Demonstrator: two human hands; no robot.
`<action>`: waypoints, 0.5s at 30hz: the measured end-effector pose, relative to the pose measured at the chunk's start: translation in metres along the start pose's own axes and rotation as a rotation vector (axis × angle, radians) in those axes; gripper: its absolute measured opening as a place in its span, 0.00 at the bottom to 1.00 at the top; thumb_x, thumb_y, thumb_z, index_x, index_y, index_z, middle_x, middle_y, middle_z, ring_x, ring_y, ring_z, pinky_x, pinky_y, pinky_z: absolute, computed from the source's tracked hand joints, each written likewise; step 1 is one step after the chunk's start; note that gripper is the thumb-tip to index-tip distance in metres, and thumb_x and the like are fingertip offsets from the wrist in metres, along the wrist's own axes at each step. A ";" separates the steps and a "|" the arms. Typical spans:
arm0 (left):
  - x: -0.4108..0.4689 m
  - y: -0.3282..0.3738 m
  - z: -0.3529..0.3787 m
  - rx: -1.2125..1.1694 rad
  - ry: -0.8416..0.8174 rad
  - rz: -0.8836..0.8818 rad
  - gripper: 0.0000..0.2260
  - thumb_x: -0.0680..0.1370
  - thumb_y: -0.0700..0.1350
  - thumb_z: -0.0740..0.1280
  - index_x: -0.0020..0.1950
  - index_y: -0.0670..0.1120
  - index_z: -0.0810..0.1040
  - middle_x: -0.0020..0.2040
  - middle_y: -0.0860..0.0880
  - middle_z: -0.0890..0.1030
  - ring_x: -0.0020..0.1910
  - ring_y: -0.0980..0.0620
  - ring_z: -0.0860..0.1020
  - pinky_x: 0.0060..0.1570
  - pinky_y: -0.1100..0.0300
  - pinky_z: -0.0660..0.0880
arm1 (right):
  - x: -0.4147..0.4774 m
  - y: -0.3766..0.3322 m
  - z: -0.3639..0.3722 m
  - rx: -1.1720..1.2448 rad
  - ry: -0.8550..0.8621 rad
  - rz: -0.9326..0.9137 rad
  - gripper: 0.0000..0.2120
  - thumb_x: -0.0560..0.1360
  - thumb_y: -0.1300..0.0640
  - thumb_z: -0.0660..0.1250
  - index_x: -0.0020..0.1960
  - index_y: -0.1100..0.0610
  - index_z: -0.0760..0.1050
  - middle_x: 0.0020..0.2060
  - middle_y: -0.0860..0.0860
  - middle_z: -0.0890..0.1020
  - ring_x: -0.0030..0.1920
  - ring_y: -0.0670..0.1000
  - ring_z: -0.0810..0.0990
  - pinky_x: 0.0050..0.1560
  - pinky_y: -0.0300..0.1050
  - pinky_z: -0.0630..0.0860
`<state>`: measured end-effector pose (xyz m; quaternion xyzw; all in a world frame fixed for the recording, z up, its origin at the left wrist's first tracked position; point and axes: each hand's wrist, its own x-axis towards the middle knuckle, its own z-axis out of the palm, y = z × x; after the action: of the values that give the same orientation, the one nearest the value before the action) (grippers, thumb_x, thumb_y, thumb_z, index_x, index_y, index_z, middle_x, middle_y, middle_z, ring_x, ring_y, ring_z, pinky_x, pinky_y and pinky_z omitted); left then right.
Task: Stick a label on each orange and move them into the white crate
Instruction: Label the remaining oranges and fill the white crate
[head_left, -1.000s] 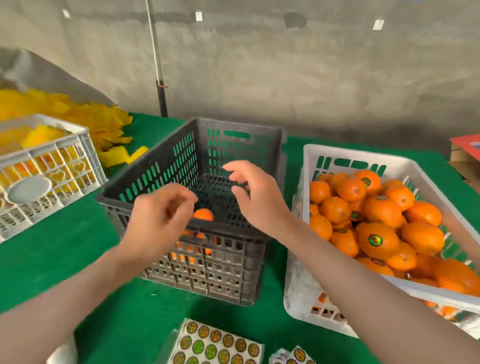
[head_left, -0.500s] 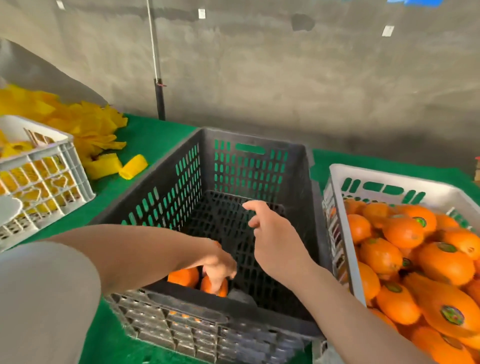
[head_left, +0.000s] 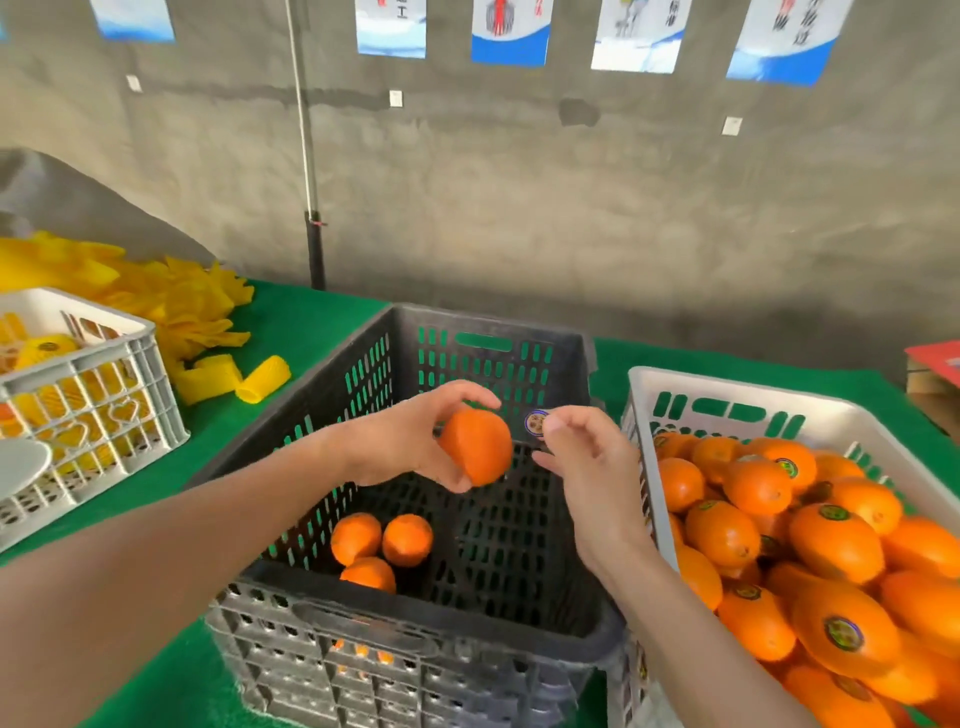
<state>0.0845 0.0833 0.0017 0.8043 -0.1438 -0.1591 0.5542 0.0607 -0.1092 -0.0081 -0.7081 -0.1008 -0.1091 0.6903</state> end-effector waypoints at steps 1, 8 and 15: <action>-0.009 0.004 0.004 -0.016 0.051 0.024 0.35 0.64 0.27 0.74 0.60 0.59 0.71 0.60 0.48 0.73 0.55 0.48 0.77 0.46 0.57 0.78 | -0.004 -0.006 -0.006 0.067 -0.026 0.032 0.10 0.76 0.62 0.64 0.40 0.50 0.78 0.41 0.42 0.82 0.47 0.42 0.80 0.55 0.53 0.78; -0.048 0.047 0.065 -0.346 0.076 0.149 0.35 0.64 0.20 0.68 0.62 0.52 0.72 0.57 0.46 0.76 0.48 0.50 0.79 0.40 0.61 0.76 | -0.048 -0.039 -0.048 -0.005 -0.251 -0.058 0.08 0.76 0.63 0.65 0.40 0.56 0.77 0.52 0.48 0.82 0.56 0.48 0.79 0.60 0.53 0.75; -0.055 0.076 0.133 -0.547 0.047 0.154 0.36 0.63 0.22 0.66 0.63 0.52 0.72 0.61 0.44 0.76 0.49 0.49 0.80 0.47 0.57 0.77 | -0.079 -0.059 -0.094 -0.147 -0.211 -0.189 0.09 0.76 0.64 0.65 0.40 0.54 0.75 0.50 0.51 0.79 0.55 0.47 0.76 0.56 0.43 0.74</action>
<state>-0.0247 -0.0330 0.0337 0.6149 -0.1432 -0.1308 0.7644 -0.0339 -0.2014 0.0277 -0.7516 -0.2306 -0.1054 0.6089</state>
